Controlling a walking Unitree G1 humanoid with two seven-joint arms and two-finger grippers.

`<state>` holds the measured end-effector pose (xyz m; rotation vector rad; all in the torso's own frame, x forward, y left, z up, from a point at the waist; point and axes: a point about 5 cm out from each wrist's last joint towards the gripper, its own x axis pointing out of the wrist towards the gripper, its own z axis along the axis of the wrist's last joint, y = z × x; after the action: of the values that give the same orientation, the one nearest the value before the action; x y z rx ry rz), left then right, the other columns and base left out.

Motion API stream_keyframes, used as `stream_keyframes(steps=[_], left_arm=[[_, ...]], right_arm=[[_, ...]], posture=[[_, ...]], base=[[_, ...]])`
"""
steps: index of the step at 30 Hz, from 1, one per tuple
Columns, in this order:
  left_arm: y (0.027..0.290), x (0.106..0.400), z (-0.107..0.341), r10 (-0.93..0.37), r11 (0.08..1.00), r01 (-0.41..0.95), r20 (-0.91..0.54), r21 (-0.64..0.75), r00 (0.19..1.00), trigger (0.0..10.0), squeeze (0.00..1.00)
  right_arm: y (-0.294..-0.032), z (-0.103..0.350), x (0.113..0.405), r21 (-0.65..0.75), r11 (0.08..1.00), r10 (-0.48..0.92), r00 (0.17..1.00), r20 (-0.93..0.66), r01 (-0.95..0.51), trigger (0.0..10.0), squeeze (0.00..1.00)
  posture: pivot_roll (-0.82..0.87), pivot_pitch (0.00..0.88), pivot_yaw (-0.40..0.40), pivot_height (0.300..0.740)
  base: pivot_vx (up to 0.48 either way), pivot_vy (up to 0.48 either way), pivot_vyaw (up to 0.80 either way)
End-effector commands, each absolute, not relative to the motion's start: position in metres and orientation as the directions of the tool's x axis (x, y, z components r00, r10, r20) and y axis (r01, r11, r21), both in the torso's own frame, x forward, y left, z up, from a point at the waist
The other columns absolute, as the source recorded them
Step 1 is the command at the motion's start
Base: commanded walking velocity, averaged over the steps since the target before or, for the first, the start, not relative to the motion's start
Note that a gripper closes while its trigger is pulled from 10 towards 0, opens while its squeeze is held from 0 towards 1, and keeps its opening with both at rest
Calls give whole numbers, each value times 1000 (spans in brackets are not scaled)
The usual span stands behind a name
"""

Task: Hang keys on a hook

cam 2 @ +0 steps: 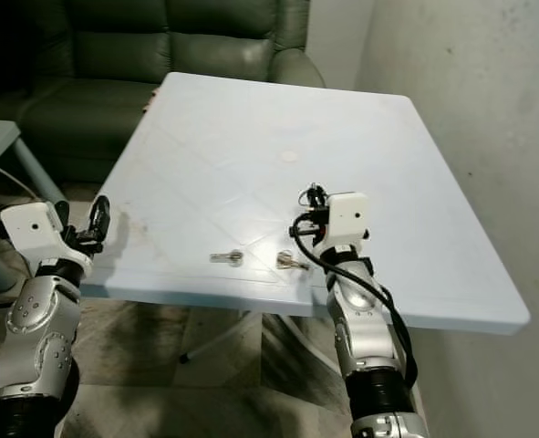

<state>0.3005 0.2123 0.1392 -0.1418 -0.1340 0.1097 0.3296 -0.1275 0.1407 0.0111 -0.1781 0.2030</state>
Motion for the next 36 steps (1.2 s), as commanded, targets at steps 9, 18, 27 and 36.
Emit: stream_keyframes(steps=[9, 18, 27, 36], left_arm=[[214, 300, 138, 123, 984, -105, 122, -147, 985, 10000, 0], [213, 300, 137, 123, 983, -104, 120, -149, 985, 10000, 0], [213, 301, 137, 125, 982, -106, 120, -155, 985, 10000, 0], [213, 302, 136, 131, 981, -111, 122, -158, 984, 10000, 0]], right_arm=[[-130, 139, 329, -12, 980, 200, 967, 160, -201, 10000, 0], [-130, 138, 329, -16, 979, 204, 967, 156, -204, 10000, 0], [-128, 139, 329, -22, 977, 212, 965, 153, -211, 10000, 0], [-128, 139, 330, -24, 976, 217, 964, 154, -216, 10000, 0]], posture=[[-77, 0, -27, 740], [-79, 0, -29, 740], [-77, 0, -36, 740], [-77, 0, -40, 740]], base=[[0, 337, 0], [0, 341, 0], [0, 342, 0], [0, 325, 0]])
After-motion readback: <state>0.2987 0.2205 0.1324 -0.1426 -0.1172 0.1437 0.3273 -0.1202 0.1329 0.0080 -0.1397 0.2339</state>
